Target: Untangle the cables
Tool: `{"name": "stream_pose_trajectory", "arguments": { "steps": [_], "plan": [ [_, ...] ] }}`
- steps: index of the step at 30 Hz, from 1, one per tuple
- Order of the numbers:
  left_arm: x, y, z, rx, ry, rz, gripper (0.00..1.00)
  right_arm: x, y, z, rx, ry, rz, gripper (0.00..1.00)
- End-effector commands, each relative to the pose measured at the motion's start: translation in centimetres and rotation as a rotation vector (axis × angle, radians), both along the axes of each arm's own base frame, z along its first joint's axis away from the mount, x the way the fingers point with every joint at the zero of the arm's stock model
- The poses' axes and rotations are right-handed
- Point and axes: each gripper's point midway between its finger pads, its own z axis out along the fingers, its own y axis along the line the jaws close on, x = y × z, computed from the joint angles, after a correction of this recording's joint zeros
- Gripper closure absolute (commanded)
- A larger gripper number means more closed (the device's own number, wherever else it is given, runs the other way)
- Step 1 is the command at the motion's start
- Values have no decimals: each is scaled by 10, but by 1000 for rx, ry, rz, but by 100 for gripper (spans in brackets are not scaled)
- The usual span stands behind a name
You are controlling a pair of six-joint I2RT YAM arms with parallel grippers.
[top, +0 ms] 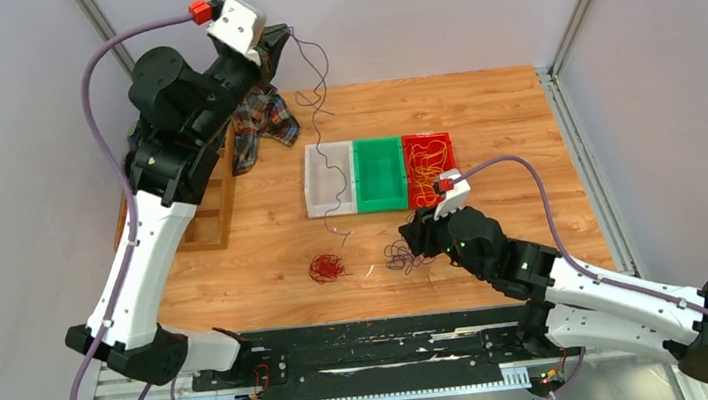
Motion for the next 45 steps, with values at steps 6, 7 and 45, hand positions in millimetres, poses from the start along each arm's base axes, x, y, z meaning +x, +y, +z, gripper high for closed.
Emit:
{"name": "stream_pose_trajectory", "arguments": {
  "steps": [6,7,45],
  "plan": [
    [6,-40,12,-102,-46,-106,100,9,-29,-8,-31,-13,-131,58],
    [11,-45,7,-95,-39,-107,100,9,-30,-7,-27,-15,-136,58],
    [71,-133,-43,38,-46,-123,100,4,-61,-24,-59,-31,-211,58]
  ]
}}
